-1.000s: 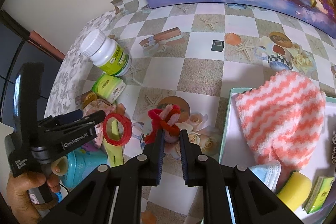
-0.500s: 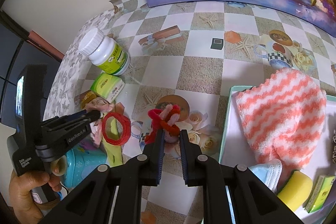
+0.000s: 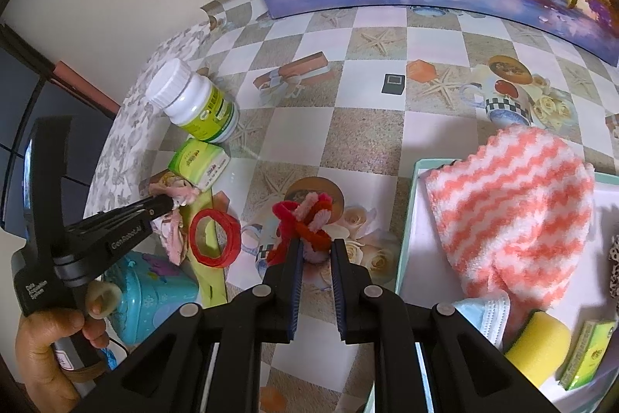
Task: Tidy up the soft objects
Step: 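Lift the cloth and red toy and carry them toward the tray with both grippers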
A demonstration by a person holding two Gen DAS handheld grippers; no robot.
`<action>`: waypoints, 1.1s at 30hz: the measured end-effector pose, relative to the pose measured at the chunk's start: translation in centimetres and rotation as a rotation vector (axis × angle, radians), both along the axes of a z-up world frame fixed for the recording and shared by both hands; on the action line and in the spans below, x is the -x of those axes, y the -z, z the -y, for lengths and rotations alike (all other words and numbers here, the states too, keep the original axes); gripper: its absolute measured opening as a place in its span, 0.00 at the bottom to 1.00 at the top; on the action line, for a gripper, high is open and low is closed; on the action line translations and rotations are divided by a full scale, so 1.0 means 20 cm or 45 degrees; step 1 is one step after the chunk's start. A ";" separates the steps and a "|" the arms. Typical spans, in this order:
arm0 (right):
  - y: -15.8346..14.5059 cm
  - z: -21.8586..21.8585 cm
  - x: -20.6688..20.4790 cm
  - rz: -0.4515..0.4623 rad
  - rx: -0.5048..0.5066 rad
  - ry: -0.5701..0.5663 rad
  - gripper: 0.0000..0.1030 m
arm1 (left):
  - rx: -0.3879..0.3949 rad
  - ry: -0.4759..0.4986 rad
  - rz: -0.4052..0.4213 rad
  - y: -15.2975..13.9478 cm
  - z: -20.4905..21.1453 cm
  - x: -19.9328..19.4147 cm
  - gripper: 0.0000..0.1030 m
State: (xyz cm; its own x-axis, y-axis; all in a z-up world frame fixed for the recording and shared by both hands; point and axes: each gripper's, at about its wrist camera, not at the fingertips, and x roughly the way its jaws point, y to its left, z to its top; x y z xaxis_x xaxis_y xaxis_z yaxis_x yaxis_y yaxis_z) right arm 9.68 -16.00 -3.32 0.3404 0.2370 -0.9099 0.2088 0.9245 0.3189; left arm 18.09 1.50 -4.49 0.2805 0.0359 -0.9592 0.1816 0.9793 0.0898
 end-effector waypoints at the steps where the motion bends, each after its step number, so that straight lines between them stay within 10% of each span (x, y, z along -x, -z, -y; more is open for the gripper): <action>1: 0.00 0.00 0.00 0.002 -0.001 0.001 0.15 | 0.004 -0.001 0.002 -0.01 0.00 0.00 0.11; 19: -0.35 0.14 0.13 0.191 0.028 0.078 0.15 | 0.221 0.009 0.283 -0.53 0.02 0.12 0.11; 33: -0.50 0.70 0.52 0.185 0.181 0.433 0.15 | 0.338 0.221 0.354 -0.73 0.39 0.35 0.11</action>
State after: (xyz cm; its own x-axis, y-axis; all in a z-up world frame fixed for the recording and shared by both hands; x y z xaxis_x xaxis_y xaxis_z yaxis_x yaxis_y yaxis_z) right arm -0.67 -30.03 6.58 0.5056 -0.0365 -0.8620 0.4730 0.8473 0.2415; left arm 11.05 -6.25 10.02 0.5104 -0.2730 -0.8154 0.3502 0.9321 -0.0928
